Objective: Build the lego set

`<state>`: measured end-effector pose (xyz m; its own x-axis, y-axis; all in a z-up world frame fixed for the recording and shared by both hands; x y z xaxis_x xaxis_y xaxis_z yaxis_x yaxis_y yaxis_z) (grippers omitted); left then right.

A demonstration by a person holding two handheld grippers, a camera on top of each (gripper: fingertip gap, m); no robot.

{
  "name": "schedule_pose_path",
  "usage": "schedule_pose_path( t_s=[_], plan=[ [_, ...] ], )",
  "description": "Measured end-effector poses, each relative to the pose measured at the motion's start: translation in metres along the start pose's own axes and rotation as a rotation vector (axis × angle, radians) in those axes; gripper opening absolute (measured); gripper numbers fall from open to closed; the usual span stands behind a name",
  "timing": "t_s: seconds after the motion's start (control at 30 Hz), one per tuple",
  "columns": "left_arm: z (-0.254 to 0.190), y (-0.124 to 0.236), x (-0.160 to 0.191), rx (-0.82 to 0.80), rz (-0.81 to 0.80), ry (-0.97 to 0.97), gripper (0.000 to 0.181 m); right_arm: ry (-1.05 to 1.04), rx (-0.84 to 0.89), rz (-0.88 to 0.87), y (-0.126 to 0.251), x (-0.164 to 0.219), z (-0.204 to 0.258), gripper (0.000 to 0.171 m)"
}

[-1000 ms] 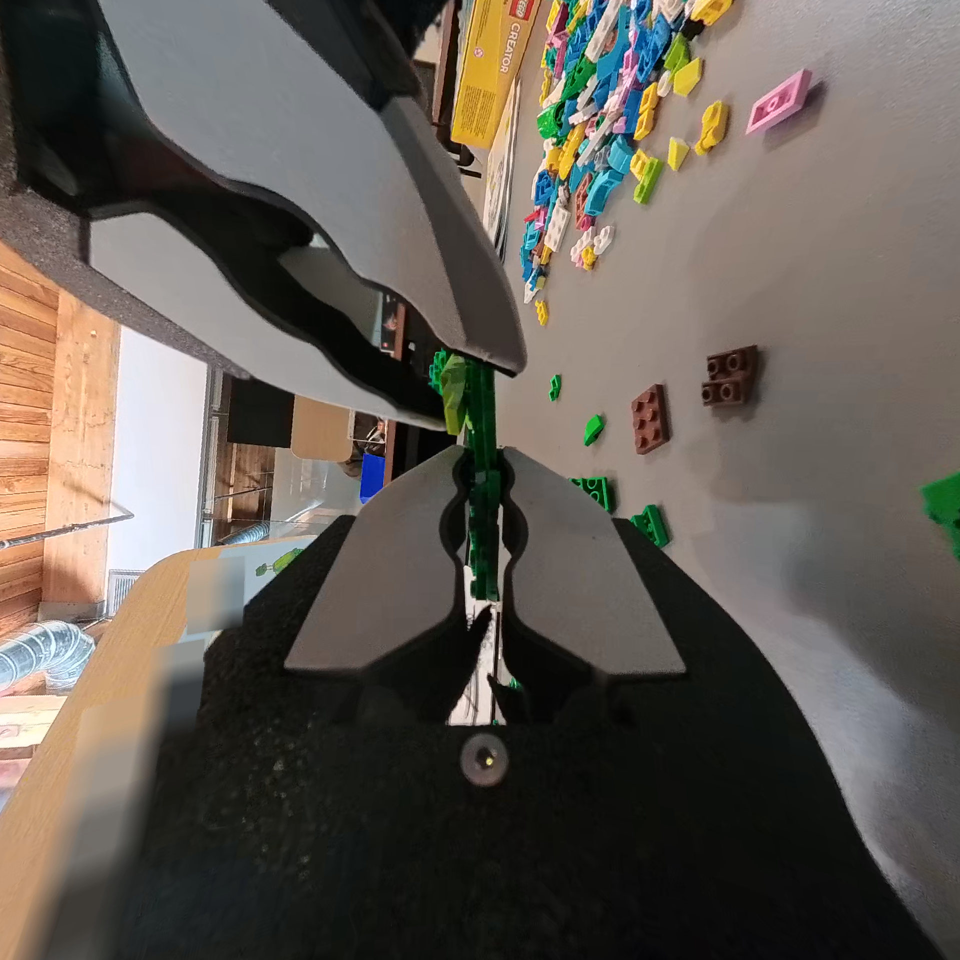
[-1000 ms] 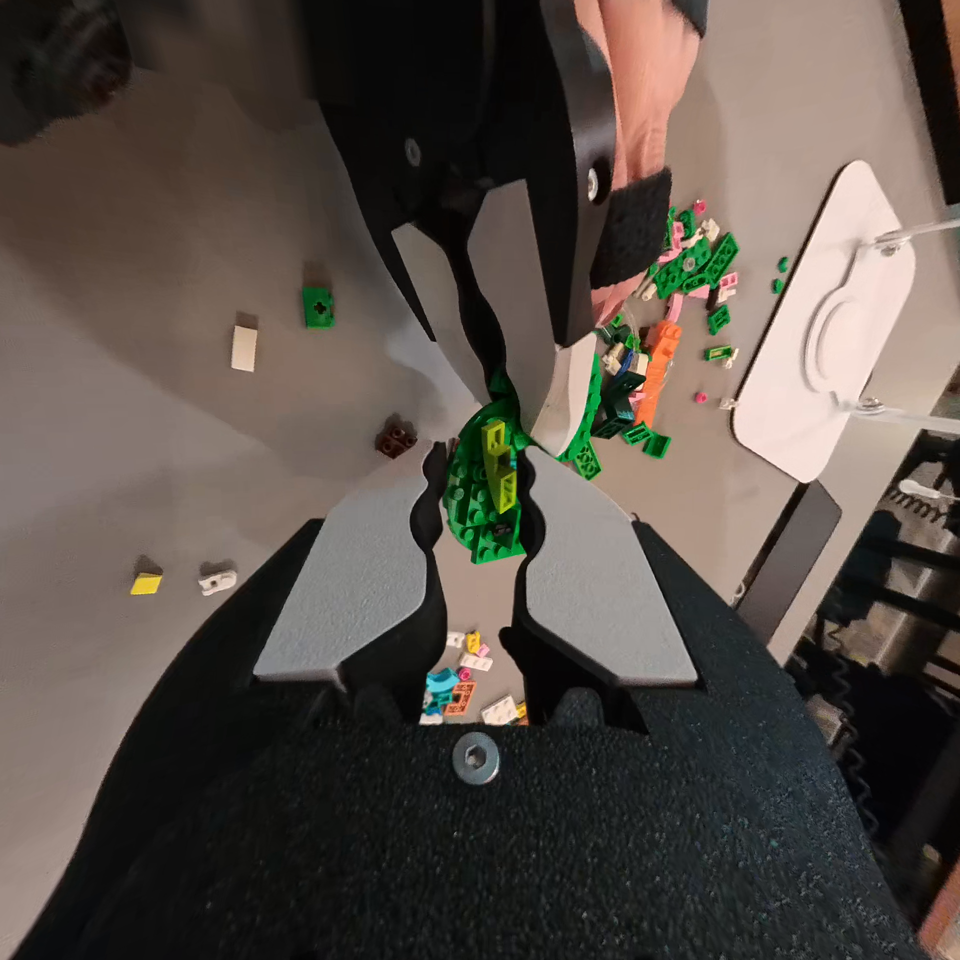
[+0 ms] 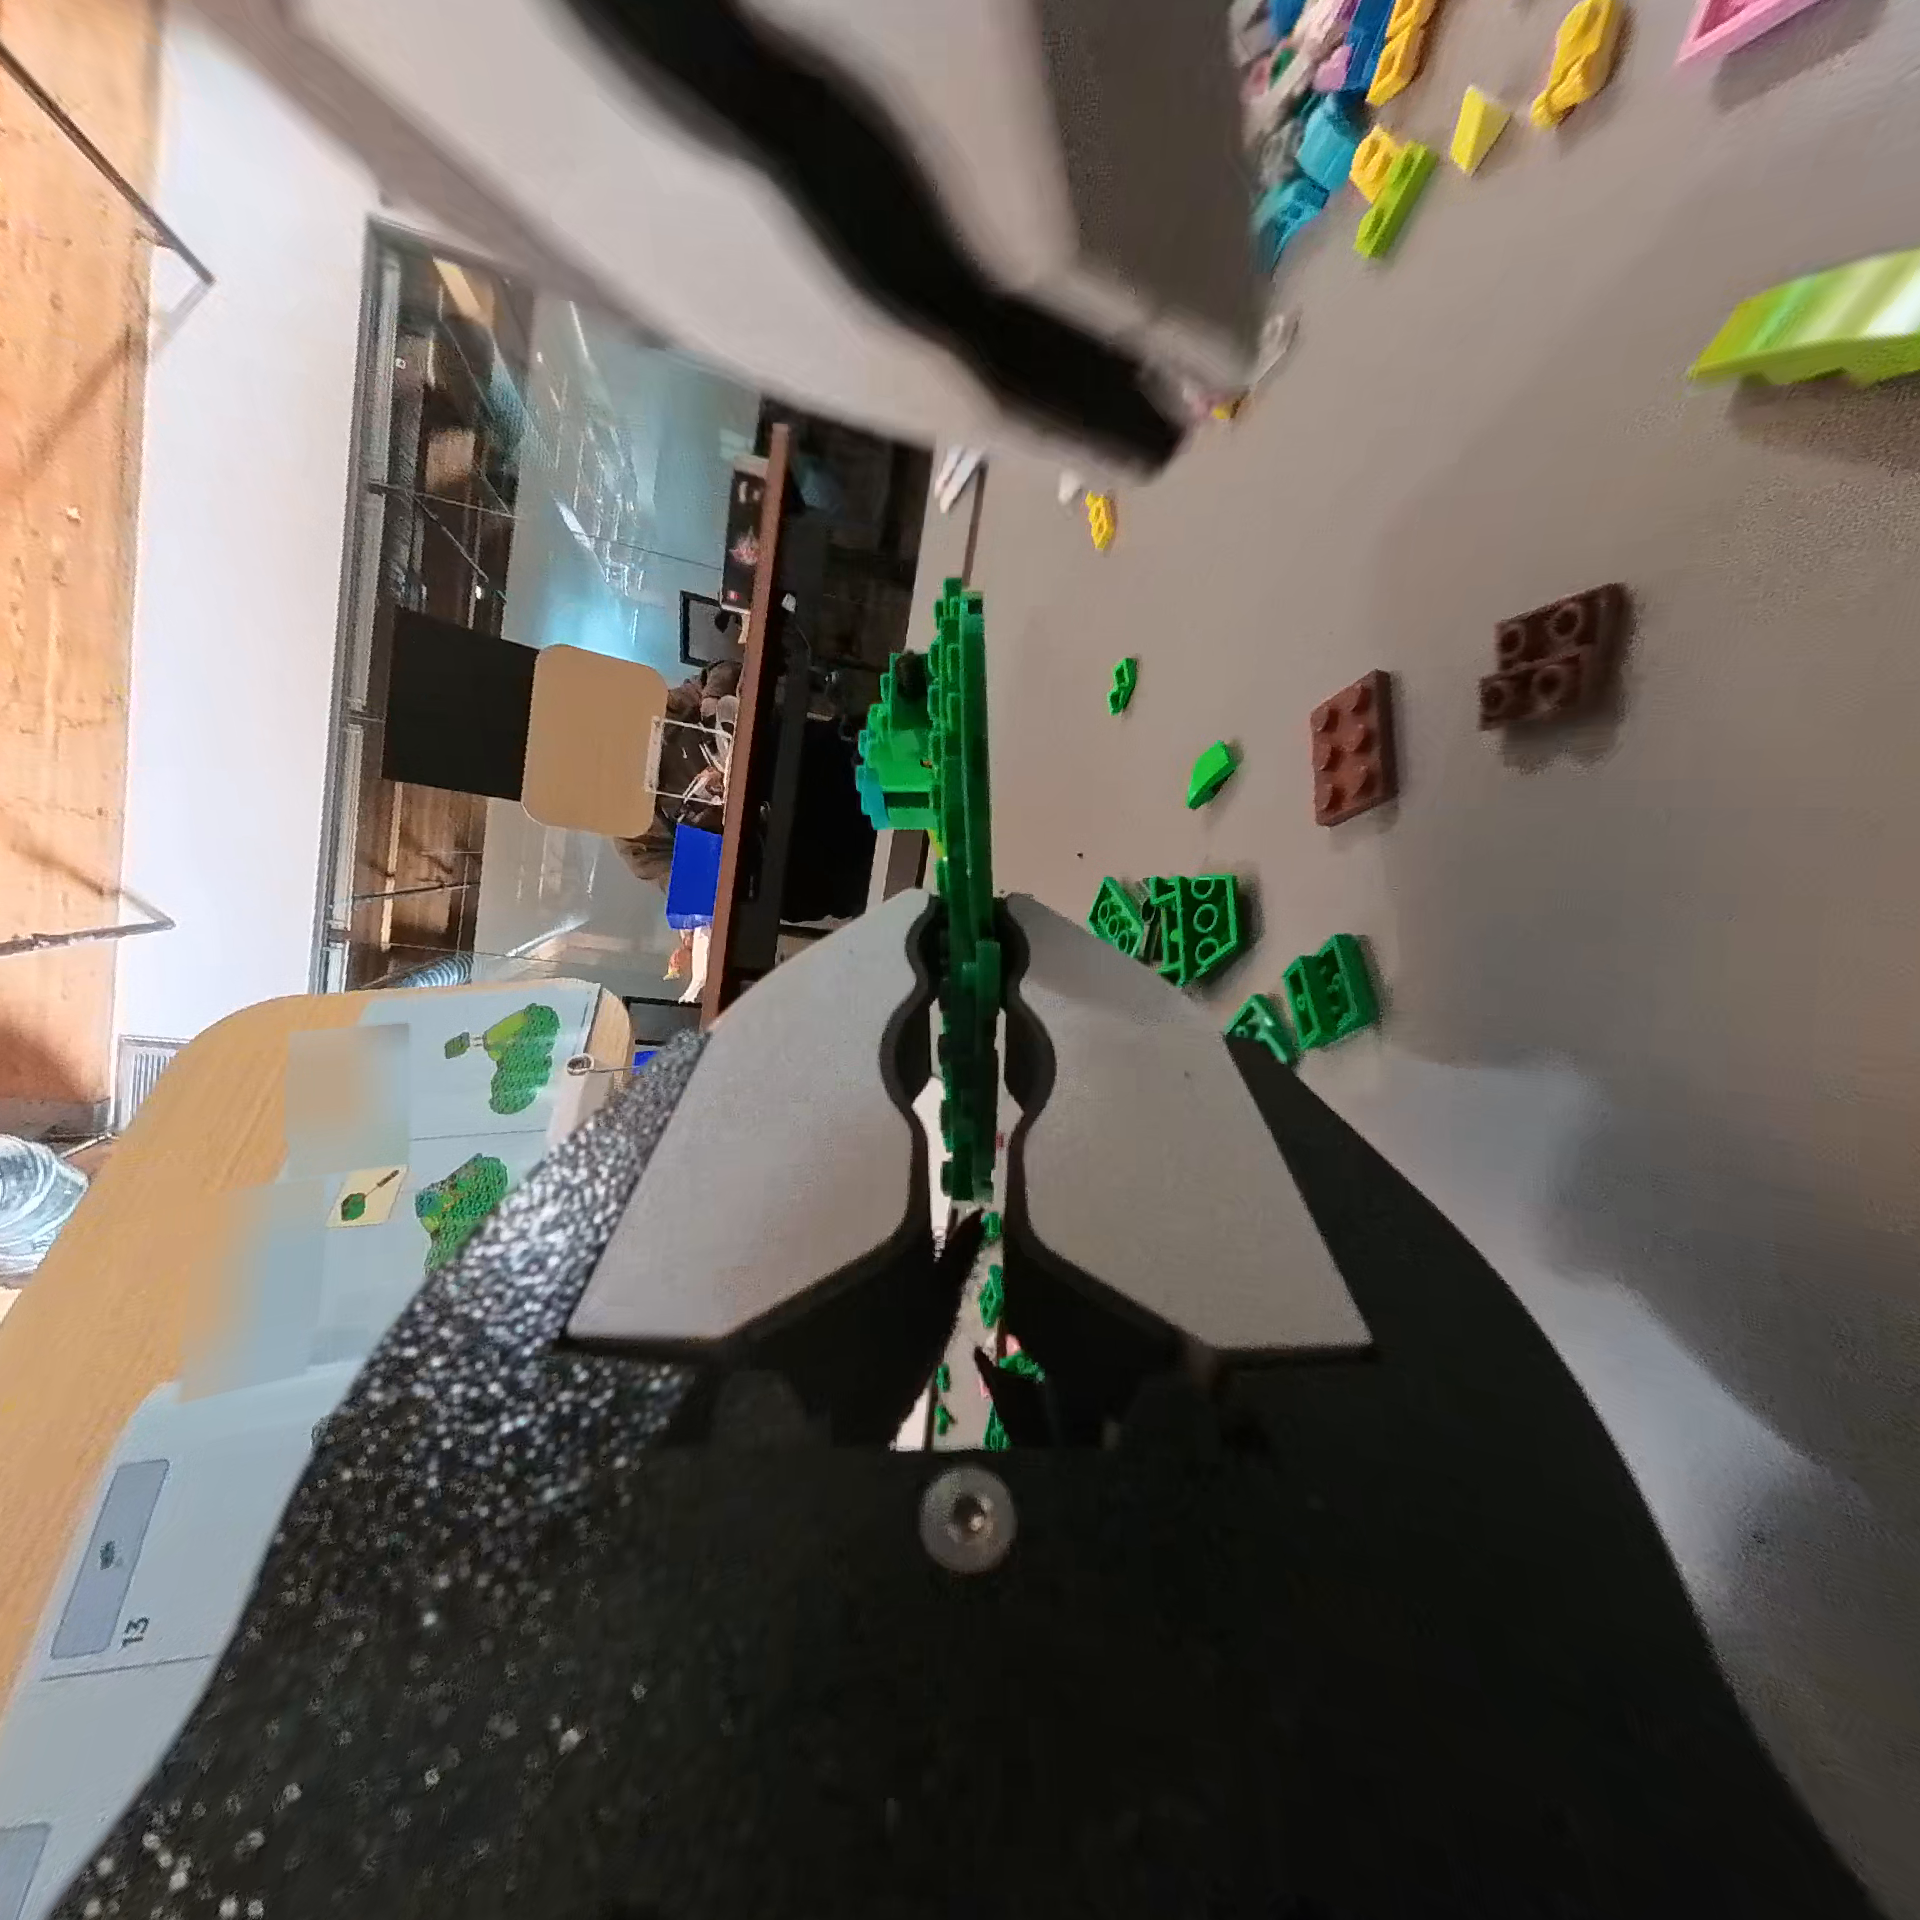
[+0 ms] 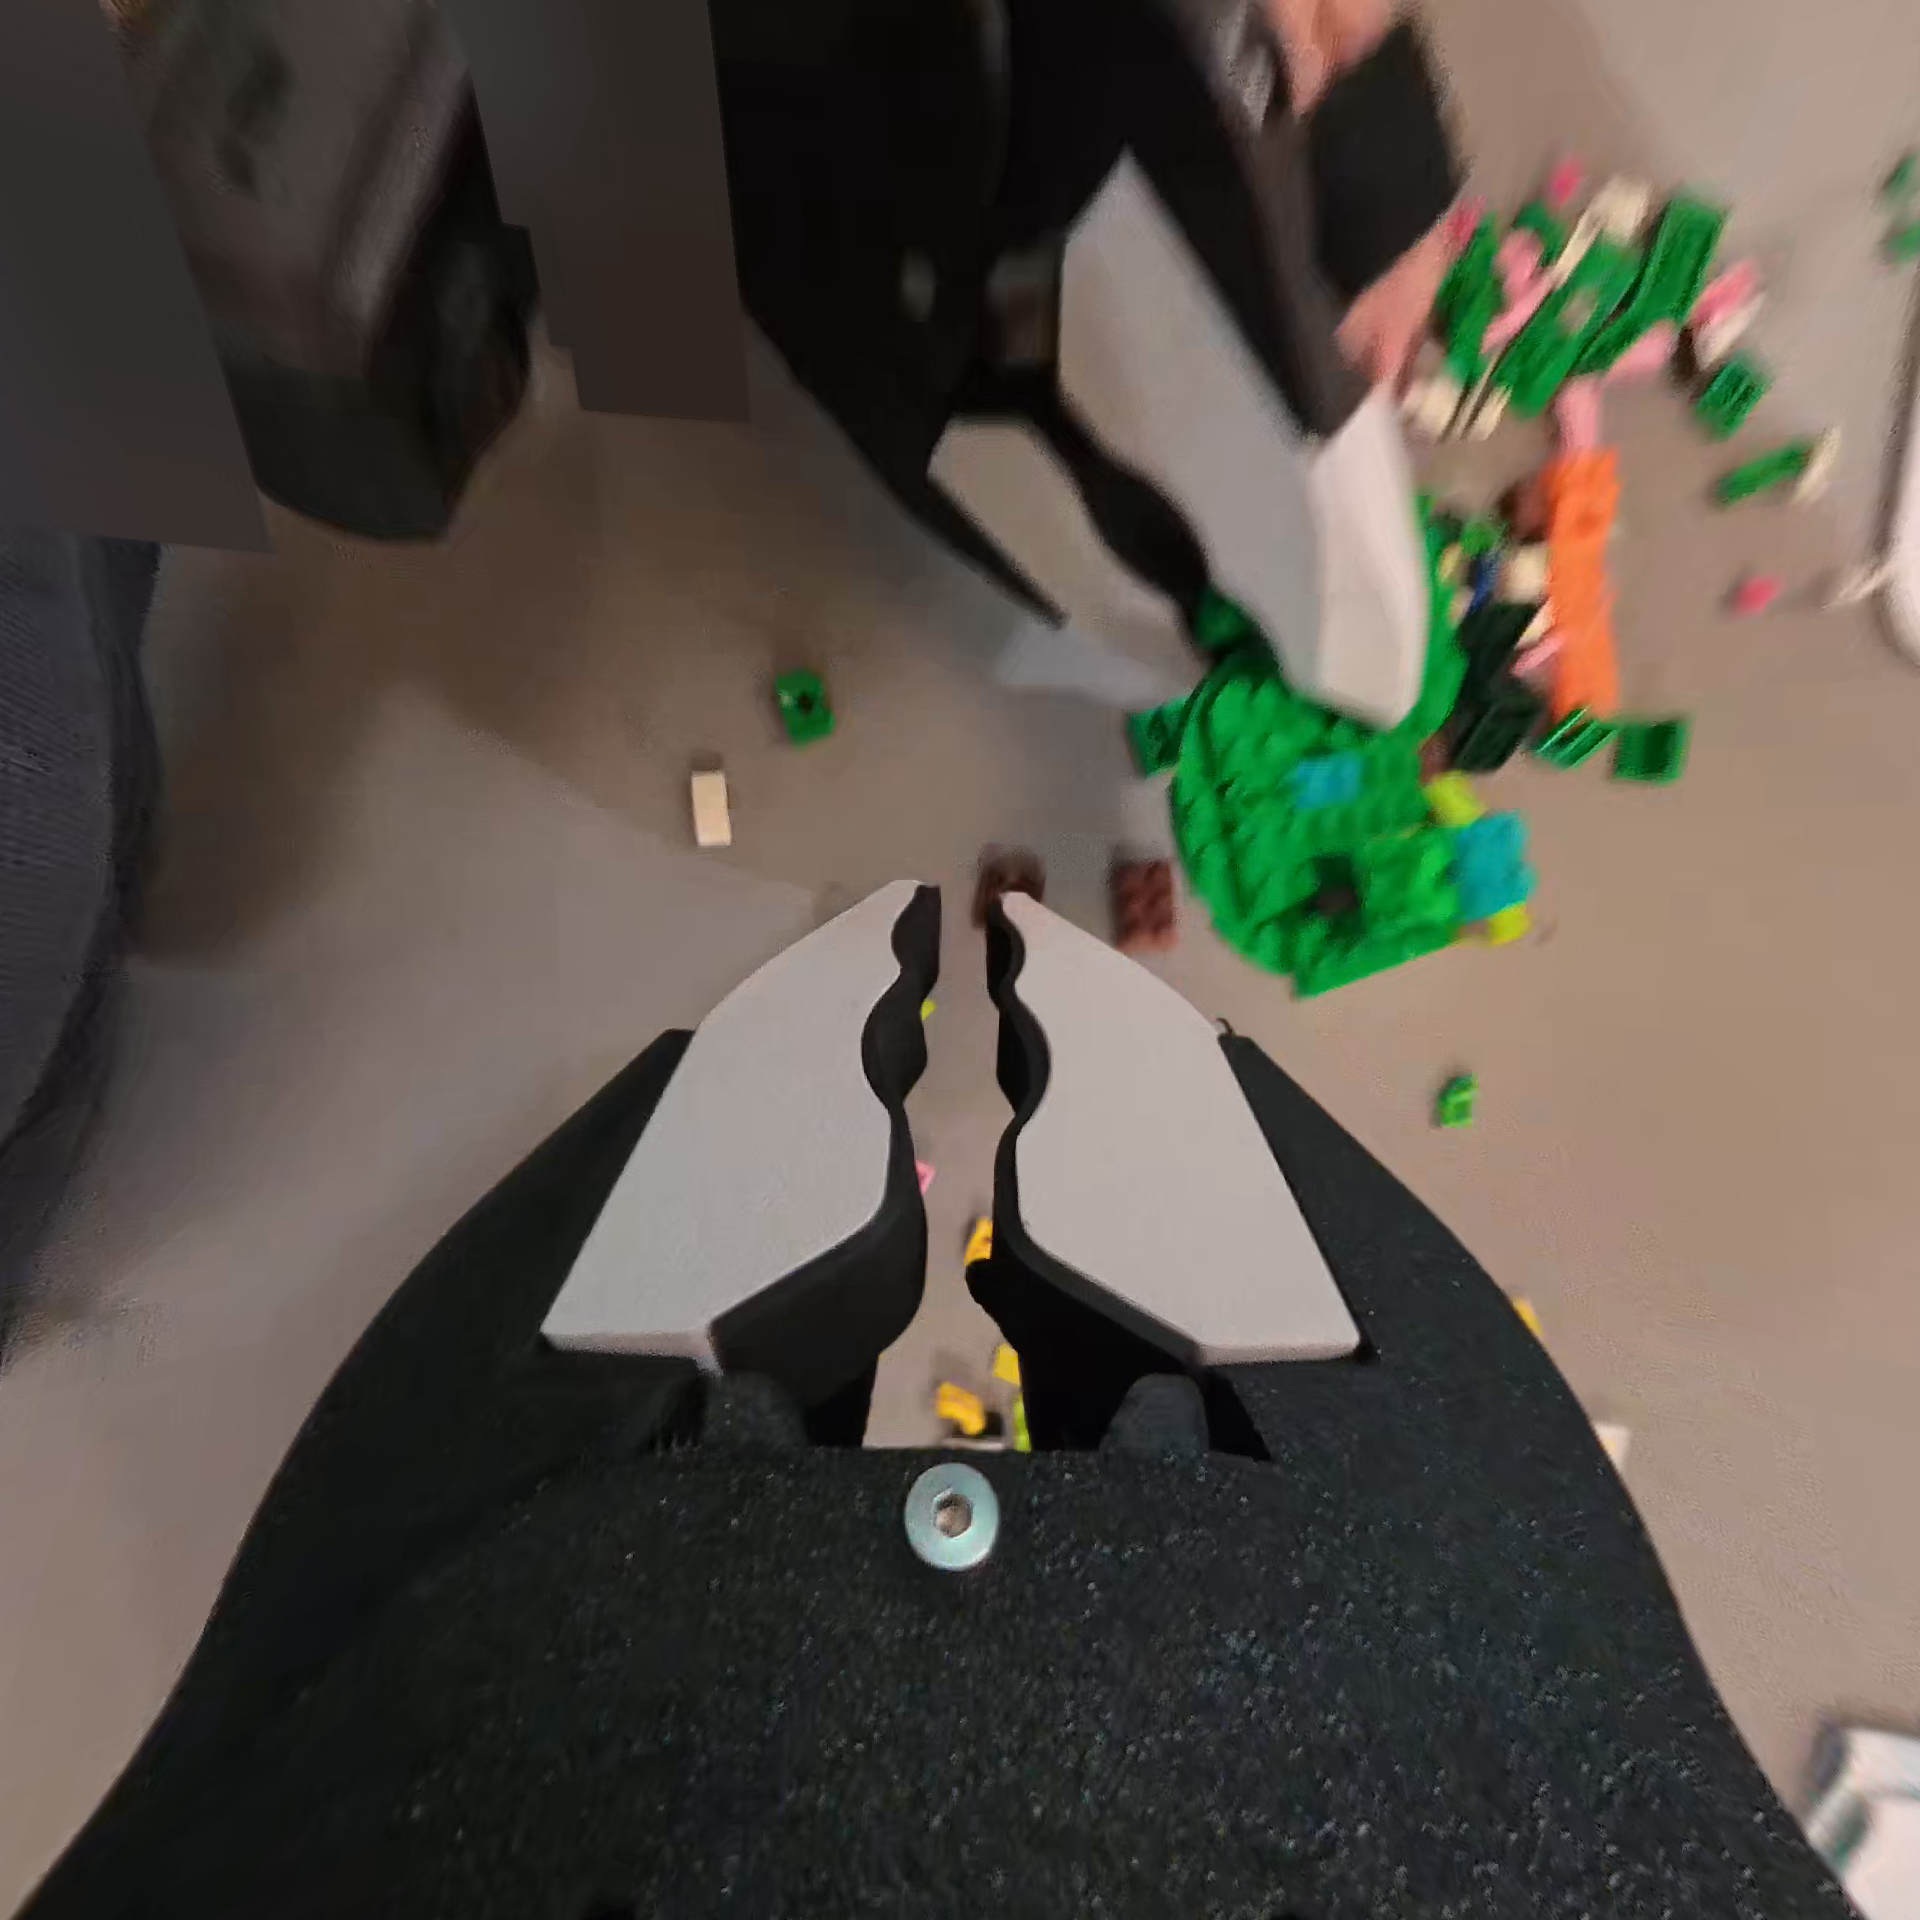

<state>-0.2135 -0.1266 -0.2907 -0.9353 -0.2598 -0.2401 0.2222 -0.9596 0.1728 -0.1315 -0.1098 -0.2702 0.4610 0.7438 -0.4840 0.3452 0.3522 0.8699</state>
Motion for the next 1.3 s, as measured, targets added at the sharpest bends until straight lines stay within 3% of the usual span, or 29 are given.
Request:
schedule_pose_path(
  t_s=[0.2,0.43,0.53,0.67,0.83,0.97,1.07,1.23,1.3],
  plan=[
    [-0.001,0.001,-0.002,0.006,-0.001,-0.017,0.008,-0.275,-0.051,0.020,-0.025,0.038,0.023,0.012],
    [-0.006,0.000,-0.005,0.026,-0.018,-0.035,0.008,0.072,0.011,0.070,-0.030,0.047,0.030,0.016],
    [-0.006,0.000,-0.003,0.016,0.000,-0.058,0.008,-0.106,-0.001,0.123,-0.029,0.048,0.018,0.015],
    [-0.005,-0.001,0.001,0.014,0.021,-0.063,0.008,-0.375,0.000,0.008,-0.022,0.033,0.018,0.013],
    [-0.005,-0.002,0.000,0.020,0.015,-0.053,0.008,-0.294,0.144,-0.055,-0.037,0.021,0.039,0.005],
    [-0.005,-0.002,-0.004,0.015,0.003,-0.063,0.008,-0.408,0.290,-0.054,-0.050,0.022,0.026,0.000],
    [-0.005,-0.002,-0.006,0.008,0.003,-0.079,0.008,-0.463,0.285,-0.020,-0.057,0.024,0.031,0.000],
    [-0.005,-0.003,-0.009,0.009,-0.009,-0.075,0.008,-0.371,0.369,0.143,-0.047,0.049,0.040,0.000],
    [-0.005,-0.003,-0.009,0.007,-0.012,-0.073,0.008,-0.414,0.408,0.111,-0.037,0.054,0.040,0.000]
  ],
)
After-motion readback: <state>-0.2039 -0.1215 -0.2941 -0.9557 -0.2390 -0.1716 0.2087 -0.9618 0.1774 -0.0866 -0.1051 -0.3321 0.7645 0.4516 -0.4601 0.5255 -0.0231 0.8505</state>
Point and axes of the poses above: each gripper's, where its closed fingertips meet, y back along the fingers, x out of its underside, z = x × y across the jaws, the point moved 3 cm from there along y, back along the fingers, and after that the axes turned 1 degree about -y, right-handed, at the moved point
